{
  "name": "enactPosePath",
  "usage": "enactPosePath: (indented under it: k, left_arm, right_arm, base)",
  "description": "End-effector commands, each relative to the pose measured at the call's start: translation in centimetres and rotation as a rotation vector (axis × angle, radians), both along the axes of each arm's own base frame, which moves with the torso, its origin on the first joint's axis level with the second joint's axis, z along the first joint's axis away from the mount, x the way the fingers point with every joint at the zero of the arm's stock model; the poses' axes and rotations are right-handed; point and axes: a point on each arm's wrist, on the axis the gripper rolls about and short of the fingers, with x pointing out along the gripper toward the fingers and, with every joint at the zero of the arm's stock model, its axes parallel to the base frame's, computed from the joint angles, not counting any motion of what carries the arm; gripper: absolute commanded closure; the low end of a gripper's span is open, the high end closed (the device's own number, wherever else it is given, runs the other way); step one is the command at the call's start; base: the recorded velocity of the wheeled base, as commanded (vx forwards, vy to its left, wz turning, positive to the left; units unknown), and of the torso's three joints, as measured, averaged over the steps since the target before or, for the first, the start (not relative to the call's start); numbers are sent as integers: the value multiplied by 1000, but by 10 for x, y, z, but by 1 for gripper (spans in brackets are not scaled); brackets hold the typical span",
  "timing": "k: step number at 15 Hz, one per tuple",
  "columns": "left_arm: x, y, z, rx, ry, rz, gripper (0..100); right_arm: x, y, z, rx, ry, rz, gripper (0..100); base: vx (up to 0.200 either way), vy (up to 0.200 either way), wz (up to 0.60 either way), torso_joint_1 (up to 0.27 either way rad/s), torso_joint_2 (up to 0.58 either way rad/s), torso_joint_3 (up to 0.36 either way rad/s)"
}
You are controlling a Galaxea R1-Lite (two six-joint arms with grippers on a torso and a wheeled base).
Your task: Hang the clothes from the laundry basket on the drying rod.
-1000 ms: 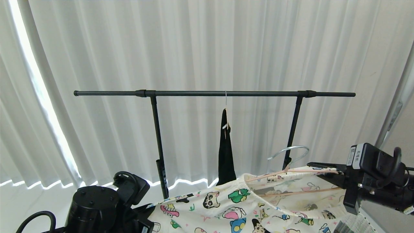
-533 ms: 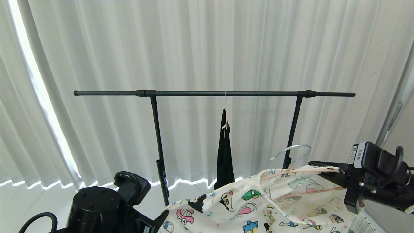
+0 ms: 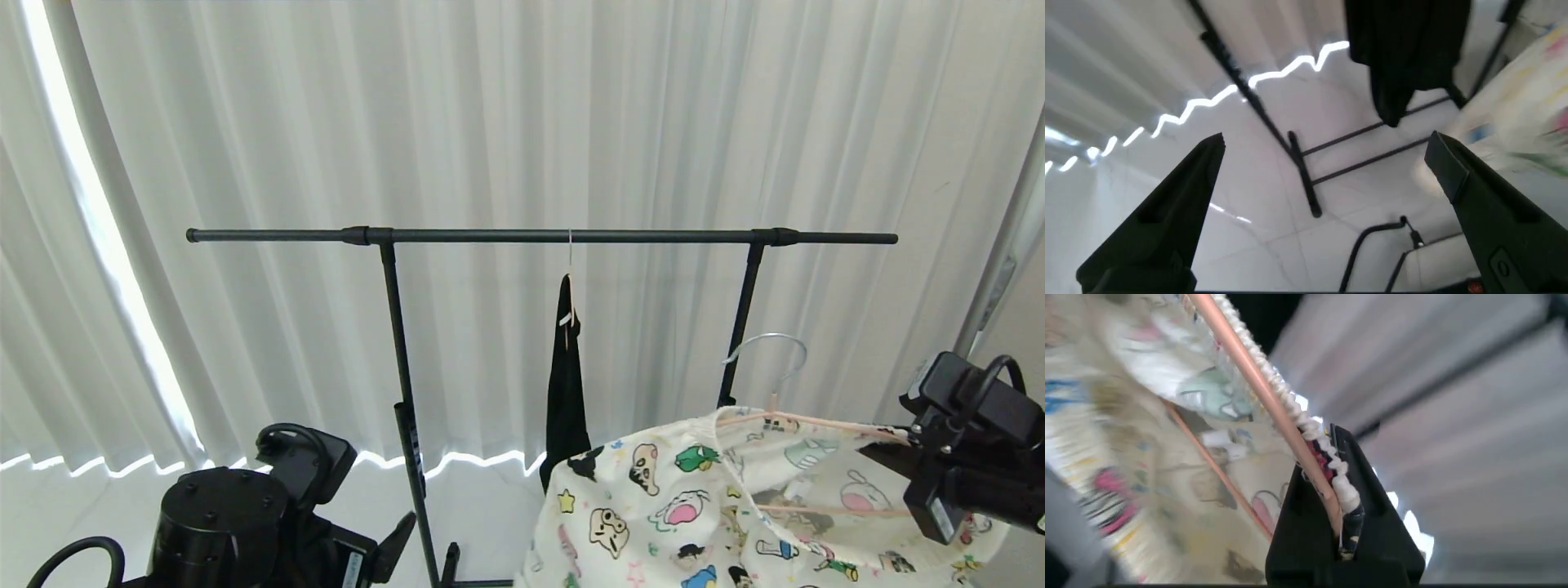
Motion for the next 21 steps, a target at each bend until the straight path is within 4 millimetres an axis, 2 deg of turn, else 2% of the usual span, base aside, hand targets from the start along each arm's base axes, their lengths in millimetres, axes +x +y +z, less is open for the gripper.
enactPosePath:
  k: [1,2,3,6,9,11,16,18,21]
  left_arm:
    - [1,1,2,-11,-14,30,0]
    - [3,1,3,-7,-33,82,0]
    - [3,2,4,12,-46,117,0]
    - [1,4,9,16,-76,137,0]
    - [1,4,12,11,-90,134,0]
    - [0,5,12,14,-91,135,0]
    - [0,4,12,15,-92,136,0]
    - [0,5,12,28,-98,158,0]
    - [1,5,15,25,-114,174,0]
  right_arm:
    - [-15,-14,6,25,18,-120,100]
    - [-34,-23,1,39,139,-222,100]
    - [-44,-26,-1,57,201,-280,100]
    - [-57,-31,-4,84,324,-446,100]
    - [-46,-28,6,166,434,-547,100]
    - [-17,-22,17,237,492,-653,100]
    - [28,-12,22,235,382,-758,100]
    - [36,-11,20,187,347,-826,100]
    - [29,-10,25,182,313,-824,100]
  base:
    - [0,0,0,0,0,0]
    - [0,0,0,0,0,0]
    - [0,0,0,0,0,0]
    - [0,0,0,0,0,0]
    - [0,0,0,0,0,0]
    - [0,0,0,0,0,0]
    - [0,0,0,0,0,0]
    - [0,0,0,0,0,0]
    - [0,0,0,0,0,0]
